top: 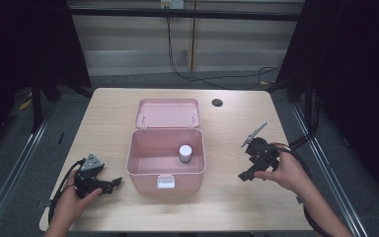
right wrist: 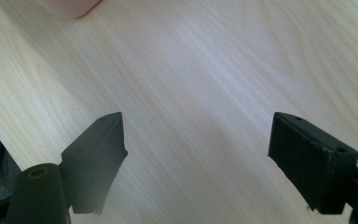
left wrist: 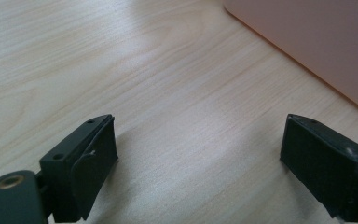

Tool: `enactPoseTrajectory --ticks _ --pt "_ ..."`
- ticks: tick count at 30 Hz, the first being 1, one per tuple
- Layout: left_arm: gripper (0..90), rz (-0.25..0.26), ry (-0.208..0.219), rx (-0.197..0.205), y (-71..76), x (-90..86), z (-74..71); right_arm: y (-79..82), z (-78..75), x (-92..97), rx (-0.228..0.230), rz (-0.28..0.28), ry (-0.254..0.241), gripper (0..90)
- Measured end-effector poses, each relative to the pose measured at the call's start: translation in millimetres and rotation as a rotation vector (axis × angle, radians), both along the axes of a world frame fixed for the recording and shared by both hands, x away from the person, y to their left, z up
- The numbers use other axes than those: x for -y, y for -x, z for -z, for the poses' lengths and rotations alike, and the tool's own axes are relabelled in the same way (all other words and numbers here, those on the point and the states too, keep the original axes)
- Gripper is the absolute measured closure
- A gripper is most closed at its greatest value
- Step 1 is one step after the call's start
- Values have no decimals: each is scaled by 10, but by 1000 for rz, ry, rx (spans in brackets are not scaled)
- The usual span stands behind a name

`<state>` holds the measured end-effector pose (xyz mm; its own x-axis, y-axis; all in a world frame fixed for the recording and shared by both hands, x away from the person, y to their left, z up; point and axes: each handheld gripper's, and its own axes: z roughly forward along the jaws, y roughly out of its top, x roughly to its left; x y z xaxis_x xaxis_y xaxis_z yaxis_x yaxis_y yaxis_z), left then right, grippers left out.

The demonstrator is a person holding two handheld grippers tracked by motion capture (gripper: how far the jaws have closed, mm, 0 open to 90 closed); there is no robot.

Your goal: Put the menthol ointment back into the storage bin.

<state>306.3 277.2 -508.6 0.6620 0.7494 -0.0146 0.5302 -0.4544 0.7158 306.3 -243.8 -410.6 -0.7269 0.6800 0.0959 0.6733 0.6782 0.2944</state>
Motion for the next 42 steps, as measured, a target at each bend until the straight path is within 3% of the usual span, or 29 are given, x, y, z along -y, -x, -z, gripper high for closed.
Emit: enactPoseTrajectory --ticks 17,29,32,42 --pt "102 -1 0 0 1 1 0 152 357 223 -19 40 -58 183" --pt "102 -1 0 1 1 1 0 246 459 305 -9 58 -51 185" --pt "102 -2 -1 1 2 1 0 272 496 297 5 45 -23 183" --pt "102 -2 -3 1 2 -1 -1 299 546 286 32 37 -56 179"
